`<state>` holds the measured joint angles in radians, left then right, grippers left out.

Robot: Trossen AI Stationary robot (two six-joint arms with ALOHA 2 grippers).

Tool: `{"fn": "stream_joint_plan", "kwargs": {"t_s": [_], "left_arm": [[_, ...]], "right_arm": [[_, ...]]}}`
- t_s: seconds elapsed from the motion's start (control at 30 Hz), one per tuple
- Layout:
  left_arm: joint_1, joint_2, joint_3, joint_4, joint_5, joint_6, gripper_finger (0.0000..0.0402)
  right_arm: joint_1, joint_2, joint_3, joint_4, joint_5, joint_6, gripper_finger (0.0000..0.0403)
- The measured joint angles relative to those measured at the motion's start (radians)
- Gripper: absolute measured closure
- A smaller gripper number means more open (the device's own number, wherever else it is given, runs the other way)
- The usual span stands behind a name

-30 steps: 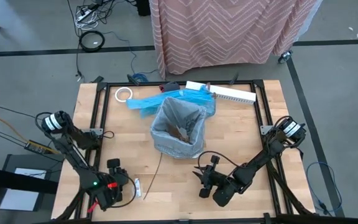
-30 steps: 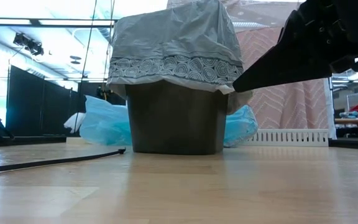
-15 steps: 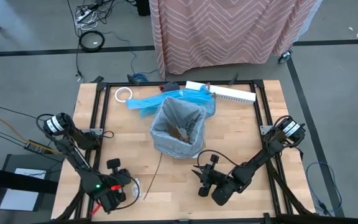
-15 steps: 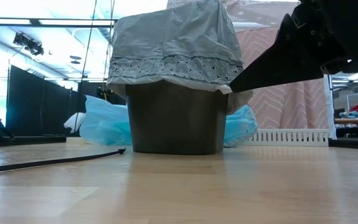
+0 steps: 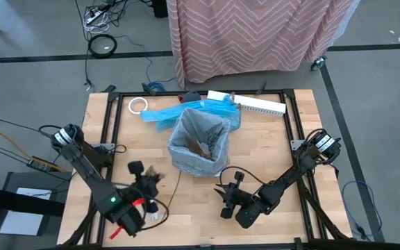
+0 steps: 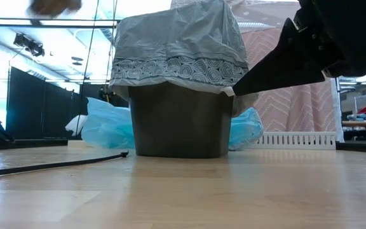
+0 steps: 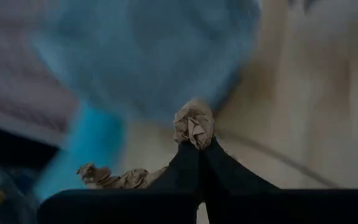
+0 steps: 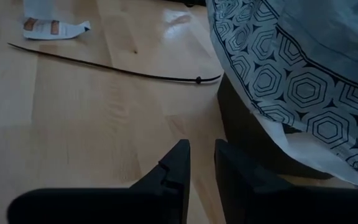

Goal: Place trash/remove bag and relplace
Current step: Put the brown napkin inside the black trash bin

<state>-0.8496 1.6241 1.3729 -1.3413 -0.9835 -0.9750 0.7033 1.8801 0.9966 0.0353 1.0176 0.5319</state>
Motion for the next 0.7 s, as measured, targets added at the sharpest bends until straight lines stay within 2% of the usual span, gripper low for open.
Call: {"fn": "stream_joint_plan", "kwargs": {"t_s": [0.23,0.37,0.43,0.53,0.6,0.7], "left_arm": [[0.122,-0.003,0.292,0.015,-0.262,0.457,0.0391],[0.215,-0.006,0.419,0.125,-0.293,0.737,0.0391],[0.269,-0.009,0.456,0.235,-0.238,0.889,0.0391],[0.351,-0.022,0.467,0.441,-0.03,1.089,0.0391],[0.408,-0.025,0.466,0.552,0.116,1.171,0.0391],[0.488,-0.026,0.466,0.626,0.228,1.212,0.0391]], "right_arm": [[0.0,0.0,0.0,0.0,0.0,0.012,0.0344],[0.0,0.0,0.0,0.0,0.0,0.017,0.0346],[0.0,0.0,0.0,0.0,0.0,0.018,0.0346],[0.0,0.0,0.0,0.0,0.0,0.018,0.0346],[0.0,0.0,0.0,0.0,-0.002,0.018,0.0346],[0.0,0.0,0.0,0.001,-0.025,0.019,0.0349]]}}
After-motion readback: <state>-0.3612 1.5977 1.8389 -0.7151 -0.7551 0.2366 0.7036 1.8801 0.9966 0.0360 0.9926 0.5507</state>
